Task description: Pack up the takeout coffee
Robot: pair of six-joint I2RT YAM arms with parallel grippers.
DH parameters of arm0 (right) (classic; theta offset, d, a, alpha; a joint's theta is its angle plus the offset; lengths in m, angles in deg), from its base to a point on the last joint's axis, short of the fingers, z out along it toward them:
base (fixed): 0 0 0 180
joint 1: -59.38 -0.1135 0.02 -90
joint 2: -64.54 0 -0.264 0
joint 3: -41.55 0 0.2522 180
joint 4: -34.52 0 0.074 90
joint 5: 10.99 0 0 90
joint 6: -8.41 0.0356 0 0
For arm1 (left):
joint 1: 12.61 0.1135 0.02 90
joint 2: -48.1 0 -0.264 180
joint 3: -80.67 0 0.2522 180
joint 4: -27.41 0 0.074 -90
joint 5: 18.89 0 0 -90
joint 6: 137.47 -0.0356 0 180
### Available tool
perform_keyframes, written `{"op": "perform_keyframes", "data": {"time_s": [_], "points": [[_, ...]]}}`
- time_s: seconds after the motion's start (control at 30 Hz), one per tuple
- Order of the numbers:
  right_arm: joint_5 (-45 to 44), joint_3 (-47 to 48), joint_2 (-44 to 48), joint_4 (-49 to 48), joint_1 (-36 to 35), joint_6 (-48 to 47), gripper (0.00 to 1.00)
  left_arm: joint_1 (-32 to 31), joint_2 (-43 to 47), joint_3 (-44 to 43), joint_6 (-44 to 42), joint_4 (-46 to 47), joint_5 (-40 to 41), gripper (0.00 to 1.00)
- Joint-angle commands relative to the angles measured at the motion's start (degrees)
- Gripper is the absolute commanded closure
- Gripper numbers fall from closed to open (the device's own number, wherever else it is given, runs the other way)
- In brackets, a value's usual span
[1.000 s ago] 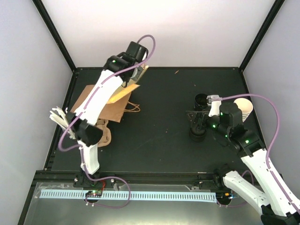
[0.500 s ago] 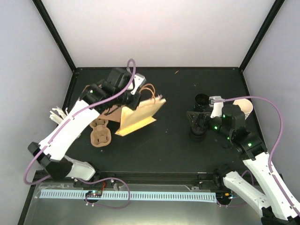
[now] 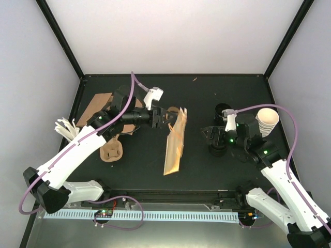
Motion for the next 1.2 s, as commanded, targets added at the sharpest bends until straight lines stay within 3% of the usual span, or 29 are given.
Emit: {"op": "perform_keyframes", "data": {"time_s": [0.0, 0.13, 0.23, 0.43, 0.53, 0.7, 0.87, 1.17], "points": [[1.2, -0.5, 2.0, -0.9, -0.4, 0.8, 0.00, 0.4, 2.2, 3.4, 2.8, 5.8, -3.1, 0.21], [0.4, -1.2, 3.1, -0.3, -0.4, 0.7, 0.00, 0.8, 4.2, 3.6, -1.2, -5.2, 9.9, 0.16], [-0.1, -1.9, 3.5, -0.4, -0.4, 0.6, 0.00, 2.3, 5.9, 4.8, 1.0, -13.7, 22.7, 0.13], [0.4, -1.6, 2.6, -1.4, -0.3, 0.5, 0.00, 13.2, 8.8, 14.7, 6.3, -16.5, 24.8, 0.22], [0.5, -0.9, 2.3, -1.4, -0.4, 0.4, 0.00, 18.0, 8.6, 18.4, 8.6, -16.4, 25.9, 0.37], [0.0, -0.6, 2.9, -1.0, -0.3, 0.0, 0.00, 21.3, 3.2, 20.4, 11.4, -16.8, 26.6, 0.97], [-0.9, -0.6, 3.7, -0.7, -0.3, -0.2, 0.00, 21.6, -5.6, 20.2, 14.0, -16.6, 24.3, 0.99], [-2.4, -0.4, 4.2, -0.1, -0.4, -0.9, 0.00, 21.7, -14.1, 19.2, 18.3, -19.1, 33.8, 0.98]]}}
